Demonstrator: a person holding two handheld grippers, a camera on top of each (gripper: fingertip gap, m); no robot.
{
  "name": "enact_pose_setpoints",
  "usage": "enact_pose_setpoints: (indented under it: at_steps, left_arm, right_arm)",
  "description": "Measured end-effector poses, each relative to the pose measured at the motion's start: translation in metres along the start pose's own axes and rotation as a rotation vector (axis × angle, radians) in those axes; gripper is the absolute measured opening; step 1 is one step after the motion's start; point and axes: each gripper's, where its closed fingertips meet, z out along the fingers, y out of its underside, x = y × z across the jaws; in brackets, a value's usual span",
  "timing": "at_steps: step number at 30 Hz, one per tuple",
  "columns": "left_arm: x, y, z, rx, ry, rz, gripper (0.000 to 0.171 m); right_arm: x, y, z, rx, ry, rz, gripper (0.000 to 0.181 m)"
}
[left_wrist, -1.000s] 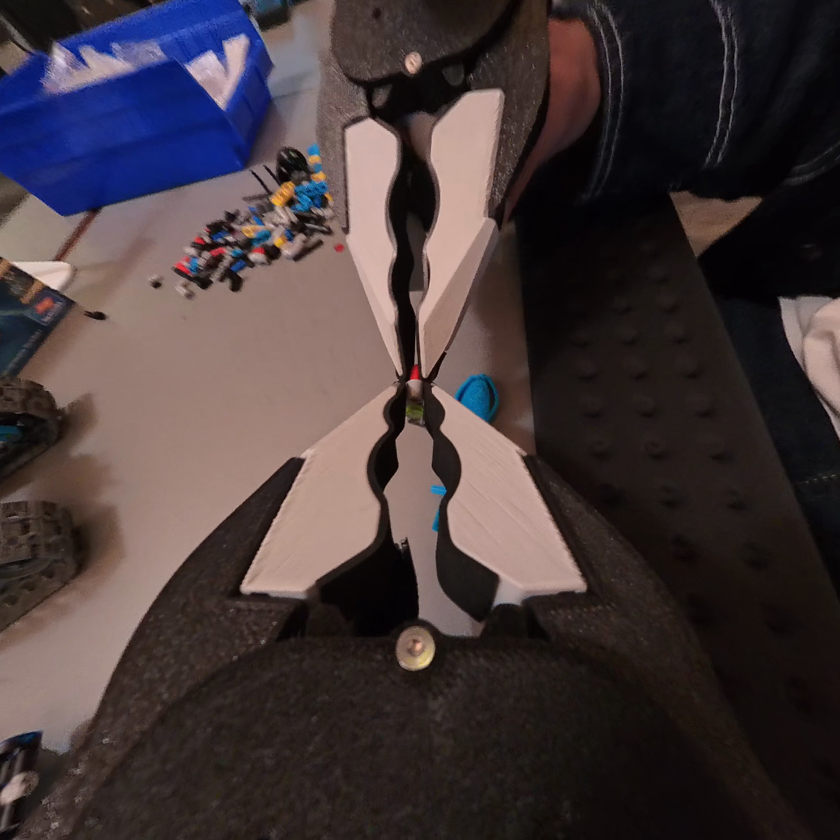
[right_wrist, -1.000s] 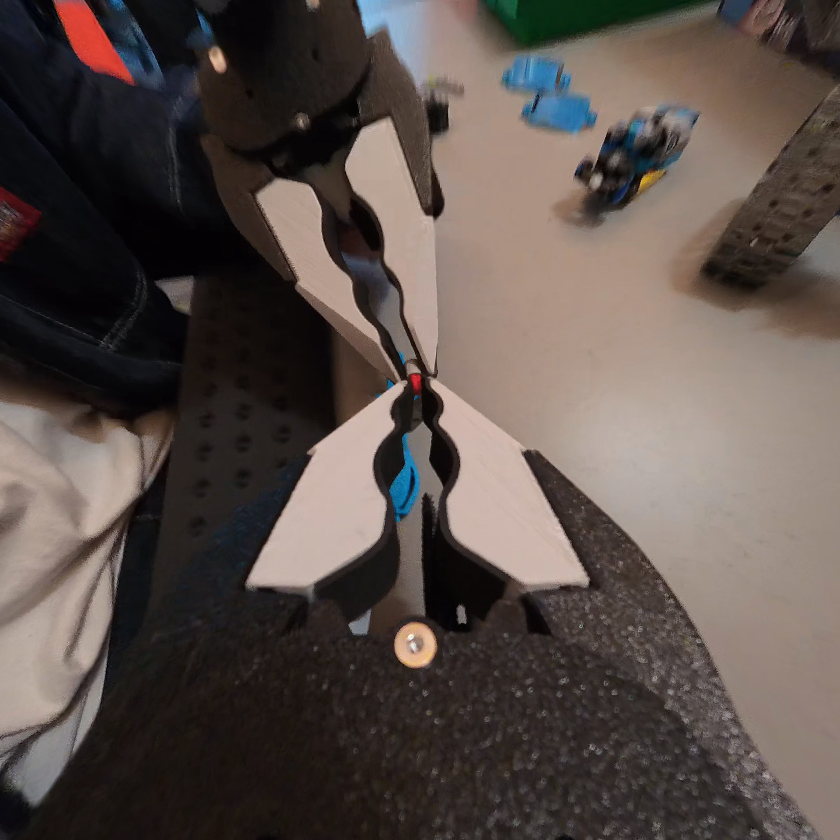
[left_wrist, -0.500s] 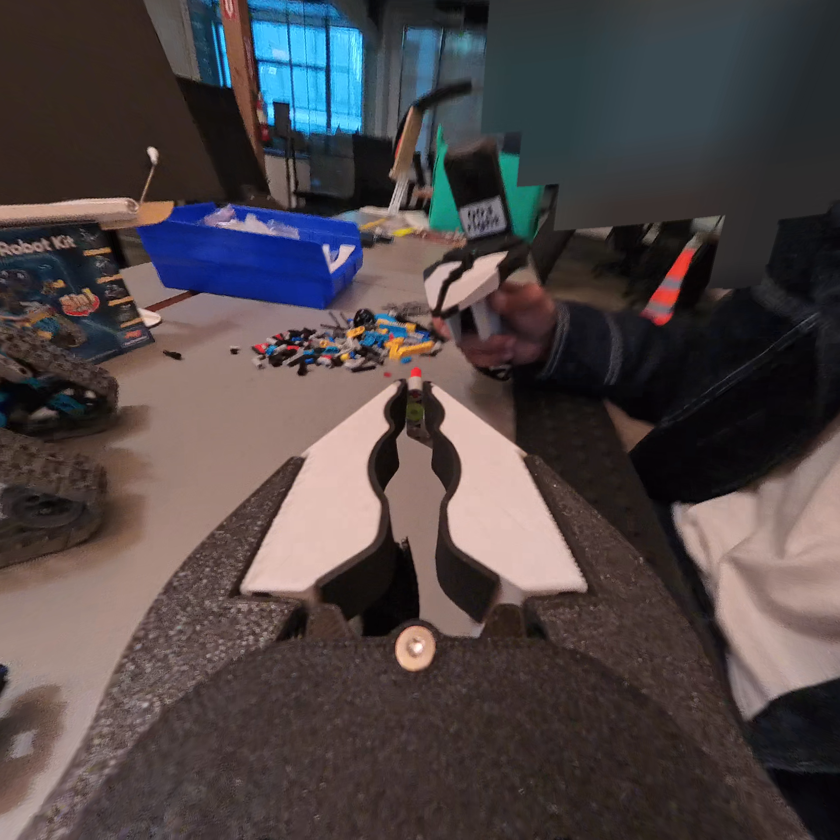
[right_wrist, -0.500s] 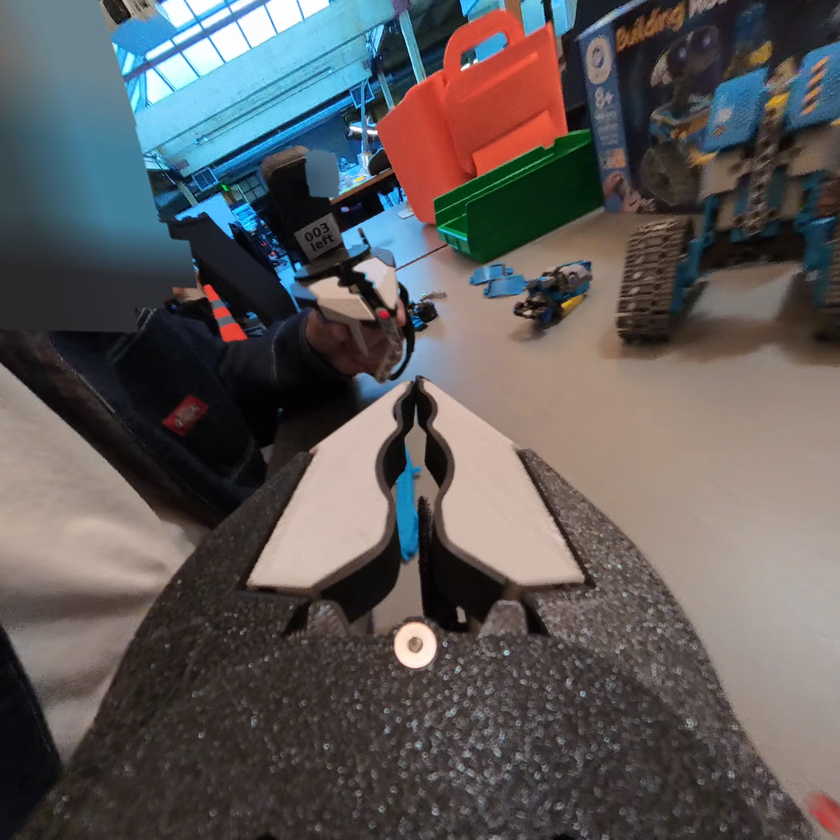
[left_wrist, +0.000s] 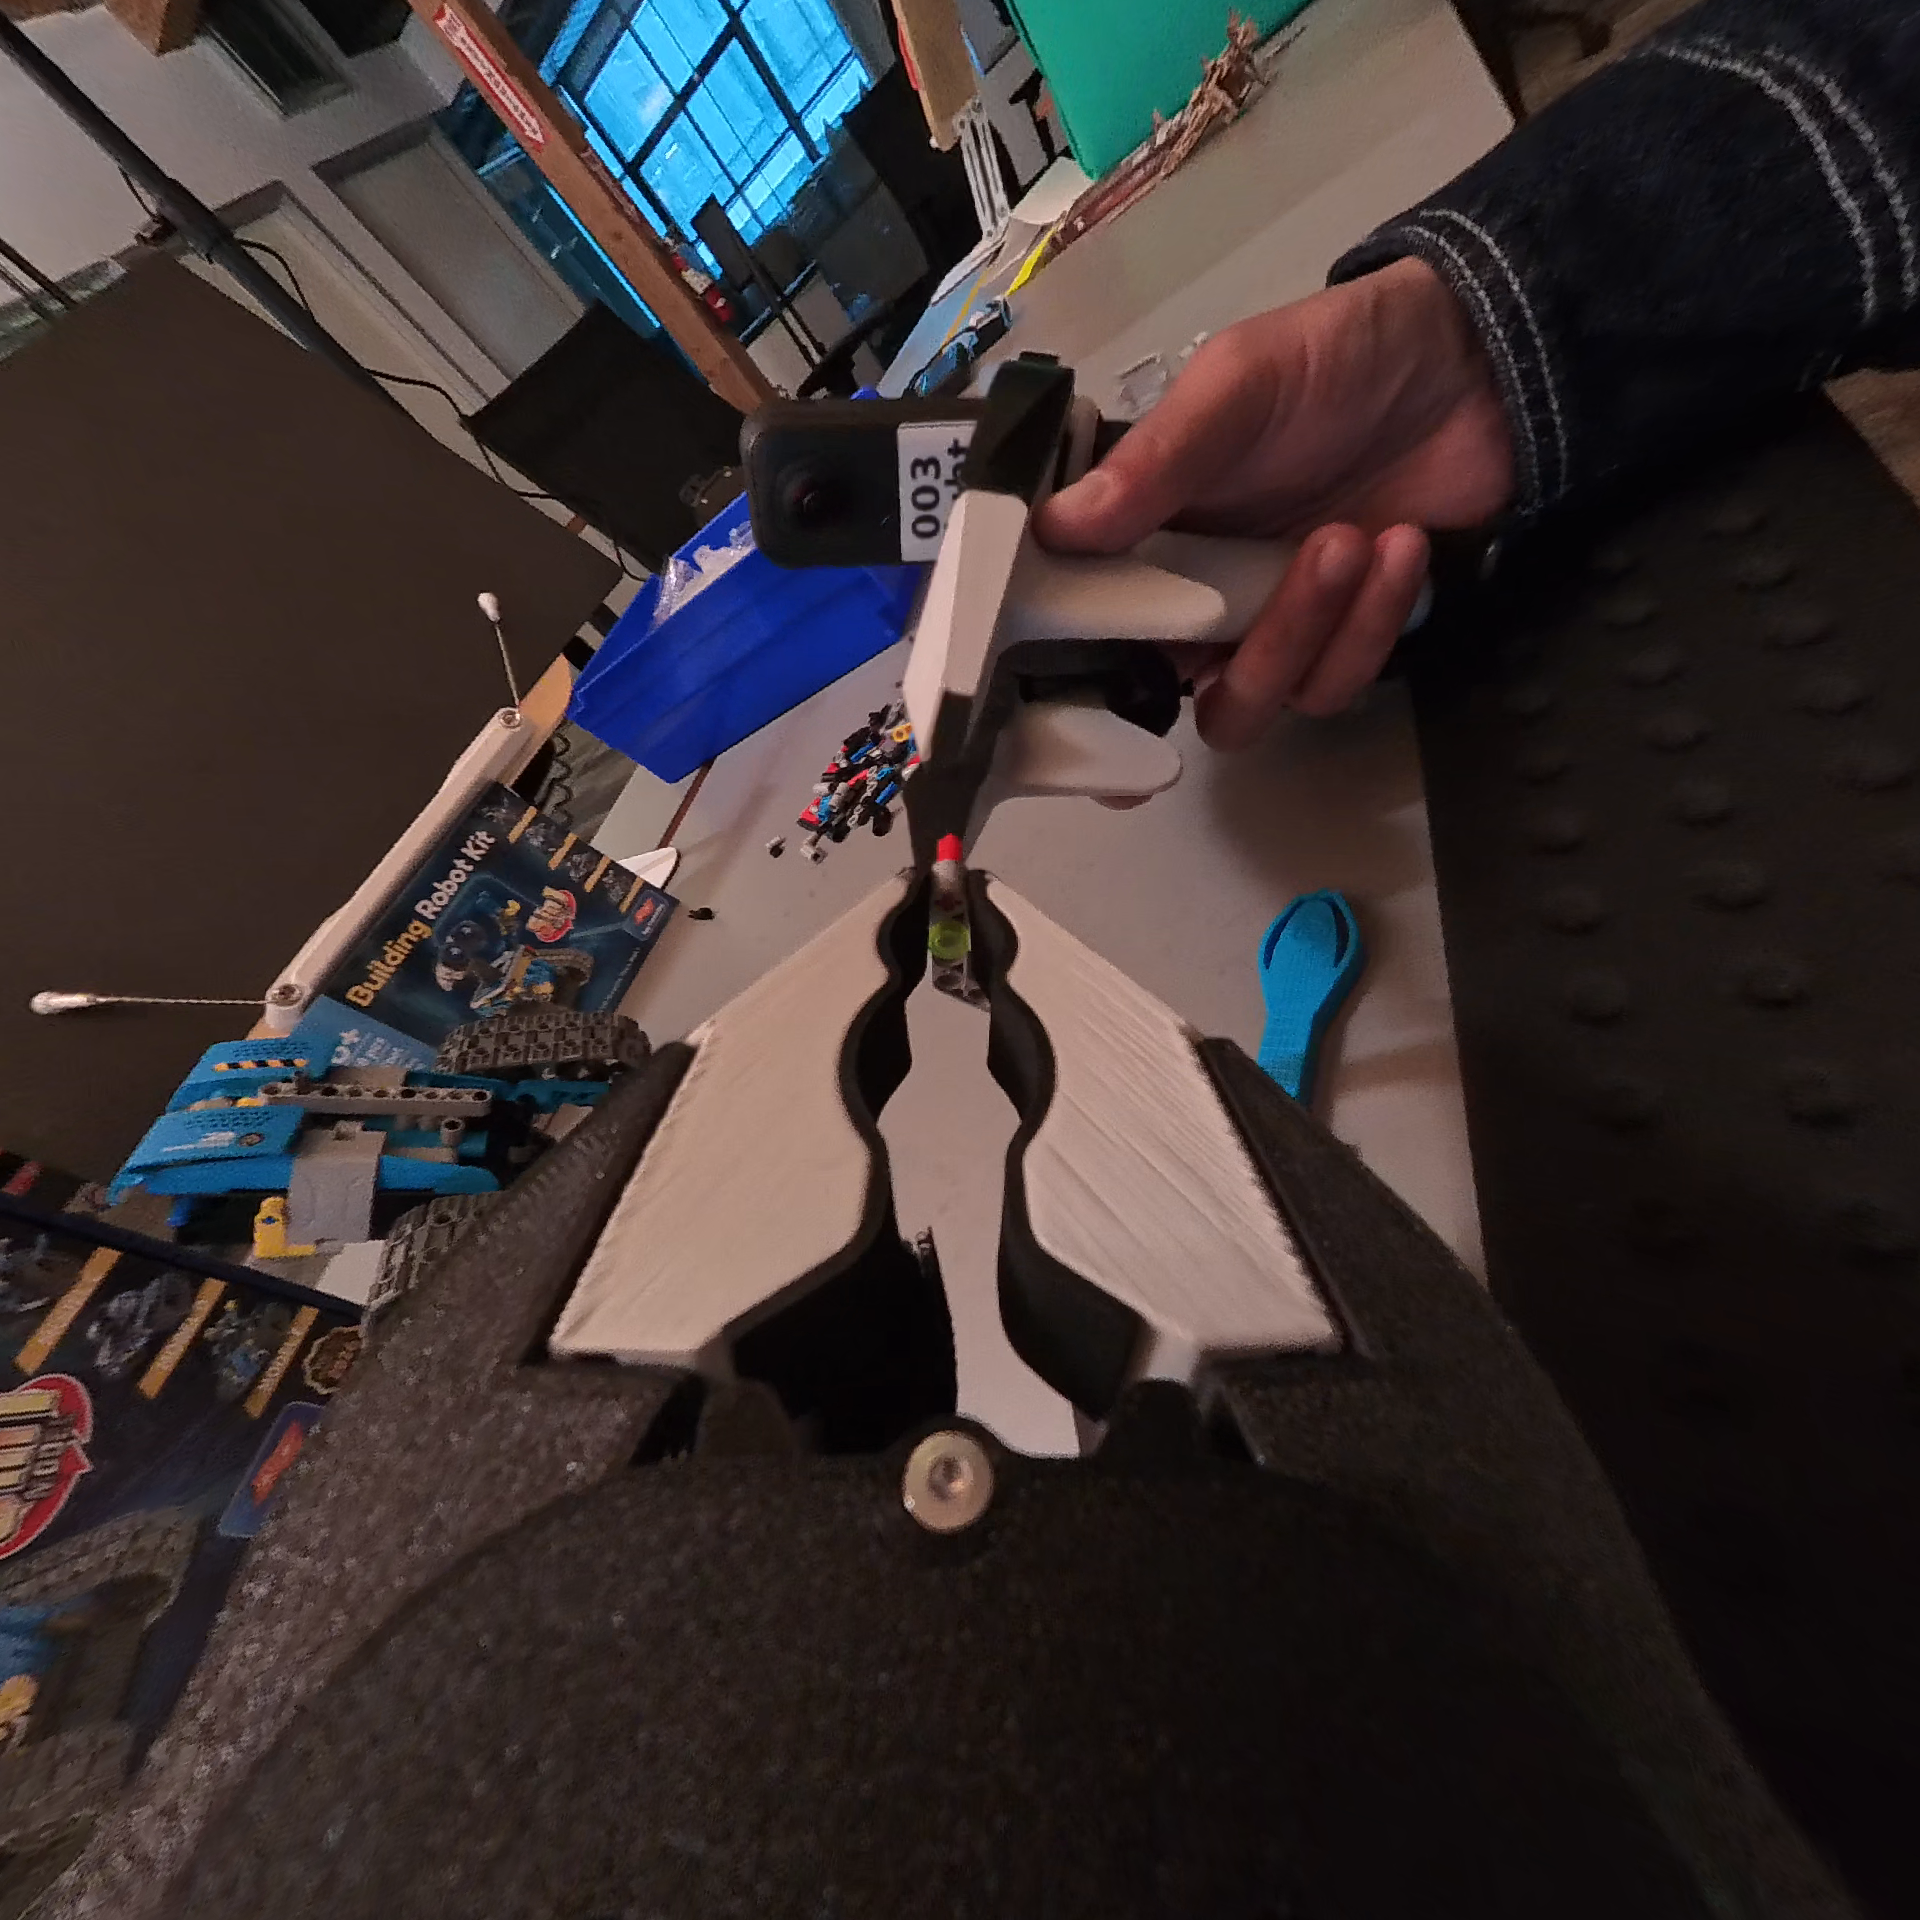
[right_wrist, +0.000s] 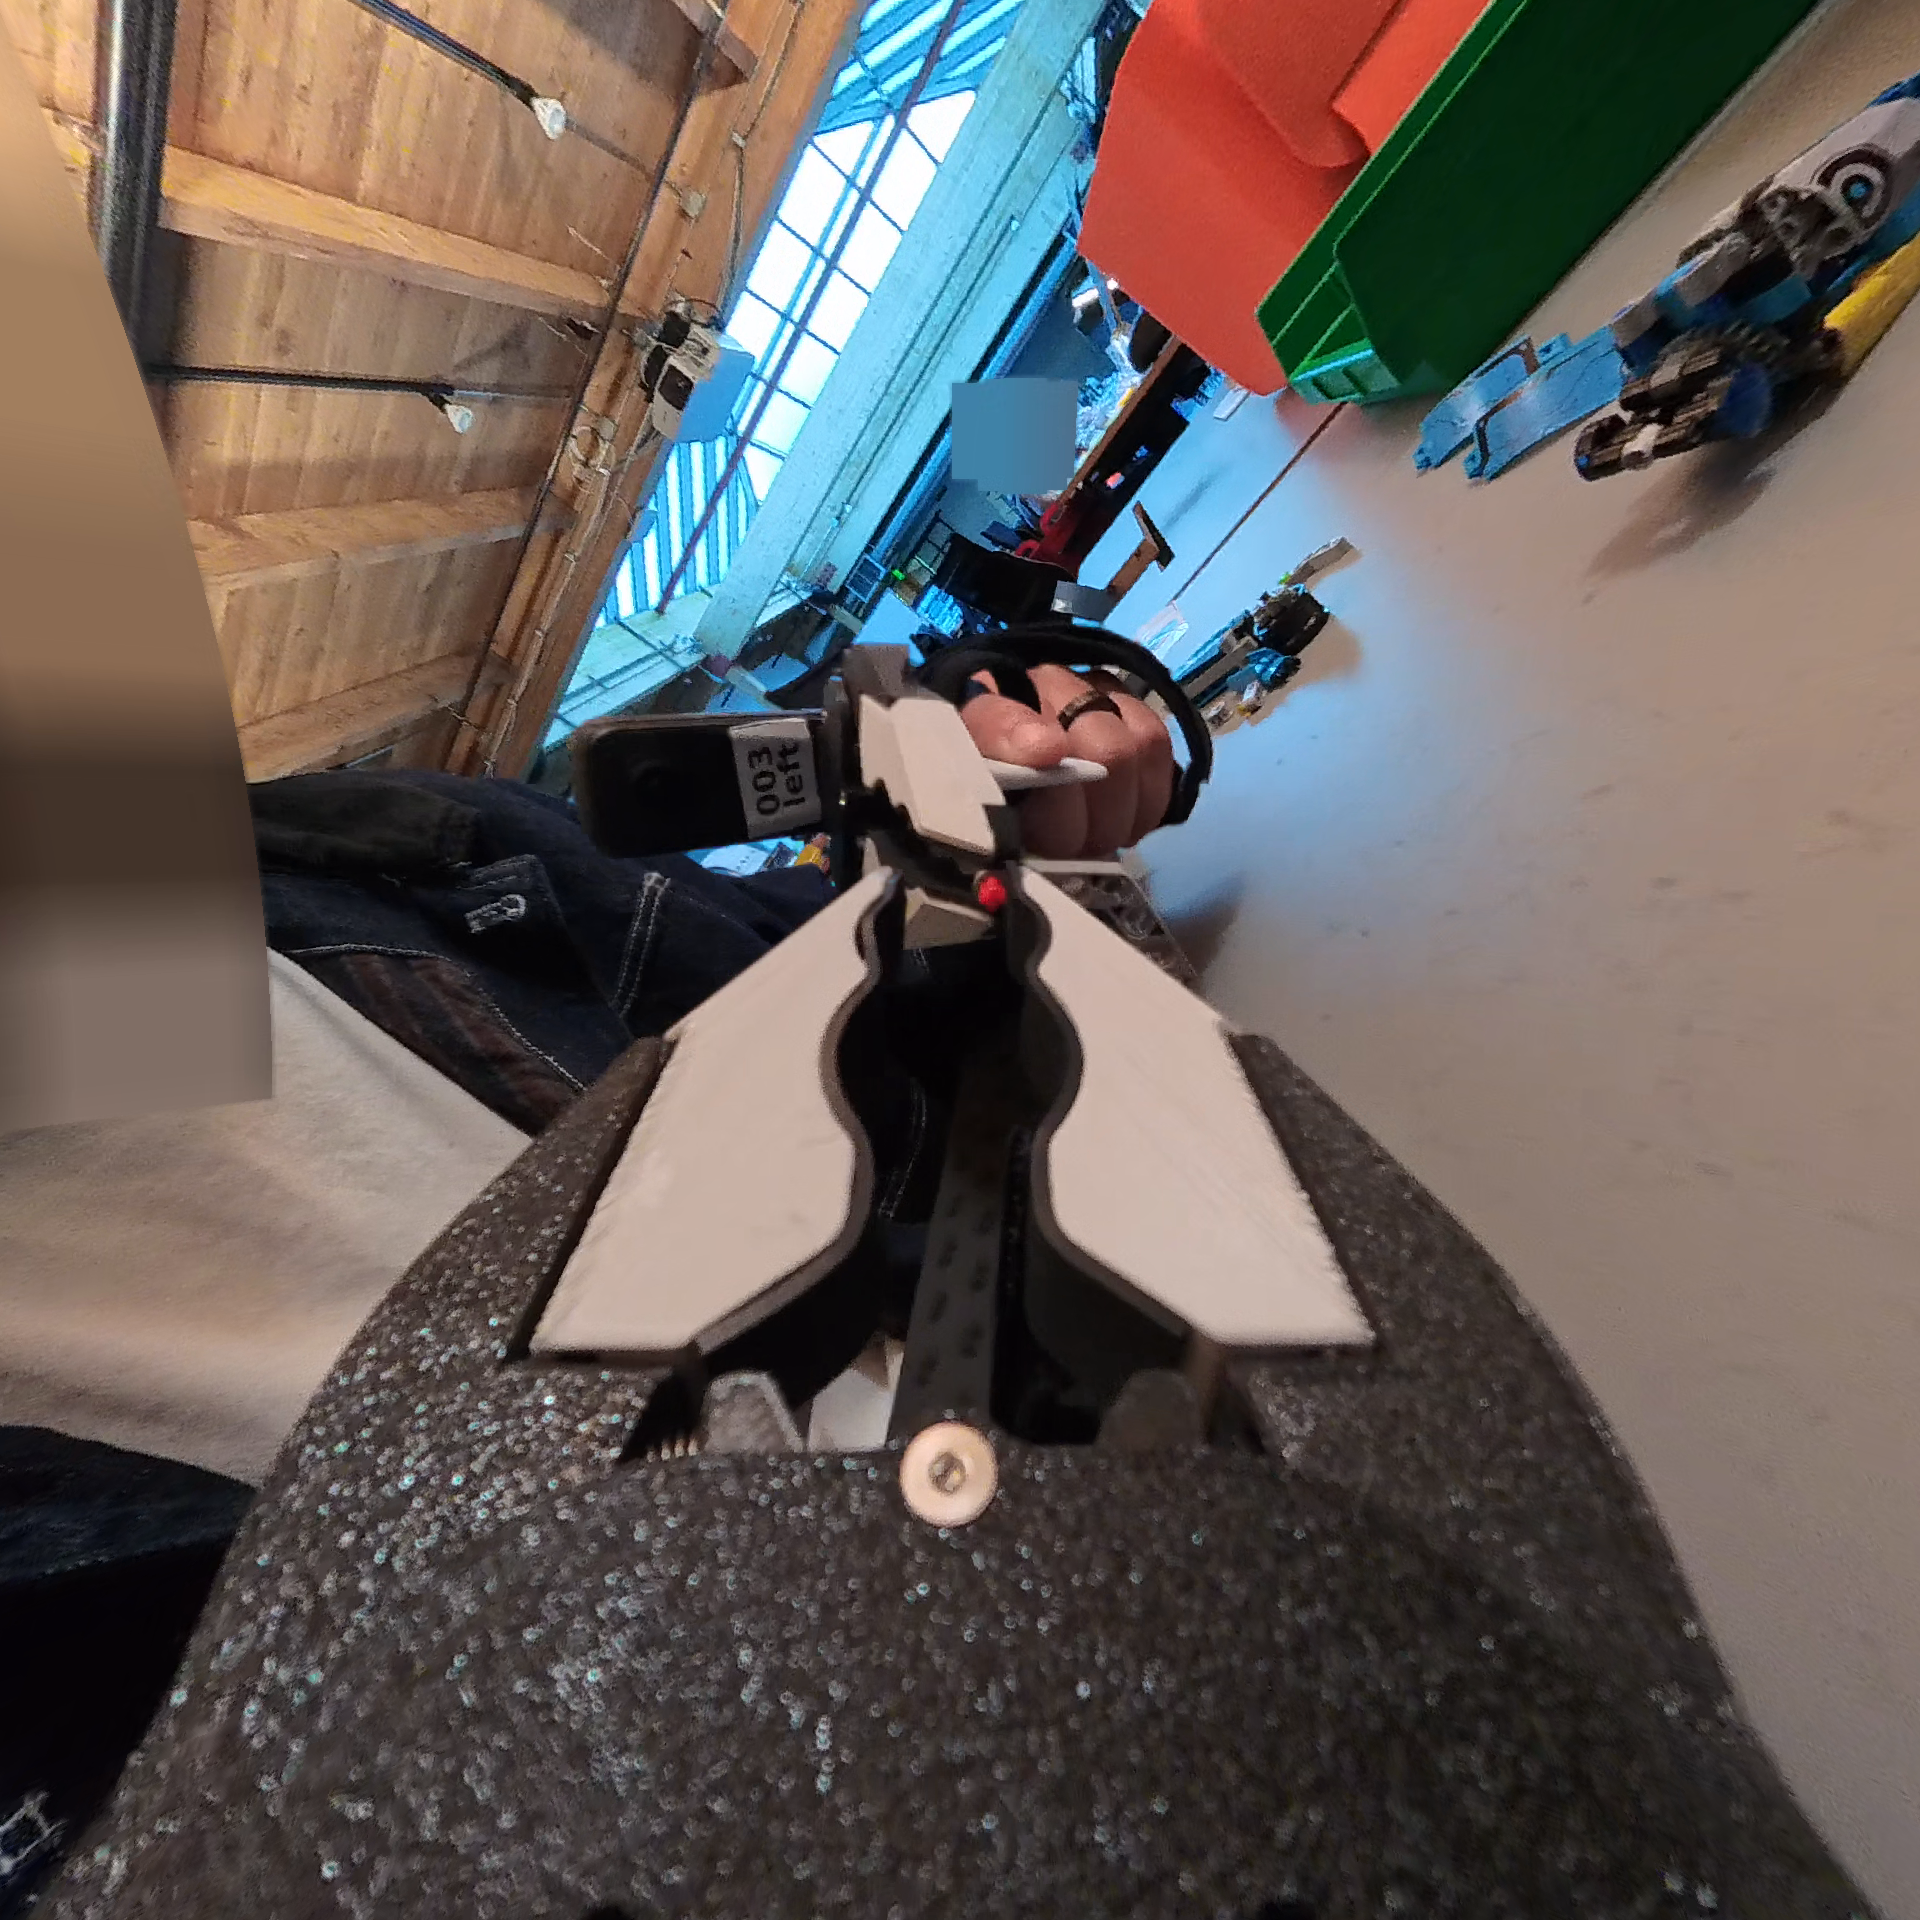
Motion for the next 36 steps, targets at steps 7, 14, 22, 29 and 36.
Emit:
enact_pose_setpoints:
  at_steps: [7, 14, 22, 29, 36]
  left_arm:
    - [0.002, -0.002, 0.002, -0.019, -0.033, 0.06, 0.005]
    - [-0.001, 0.001, 0.003, -0.046, -0.066, 0.098, 0.005]
    - [0.004, 0.002, 0.005, -0.068, -0.065, 0.144, 0.005]
    - [-0.003, -0.013, -0.001, -0.013, -0.089, 0.064, 0.004]
    - [-0.023, -0.01, -0.021, 0.089, -0.063, -0.164, 0.006]
  right_arm:
    - [0.005, 0.001, 0.0, 0.001, 0.033, 0.005, 0.002]
    - [0.007, 0.002, 0.0, -0.006, 0.025, 0.027, 0.009]
    - [0.011, 0.005, -0.002, -0.036, 0.066, -0.001, 0.002]
    - [-0.003, -0.001, -0.004, -0.01, -0.025, 0.002, 0.001]
    - [0.023, -0.048, -0.119, 0.177, 0.279, -0.097, 0.001]
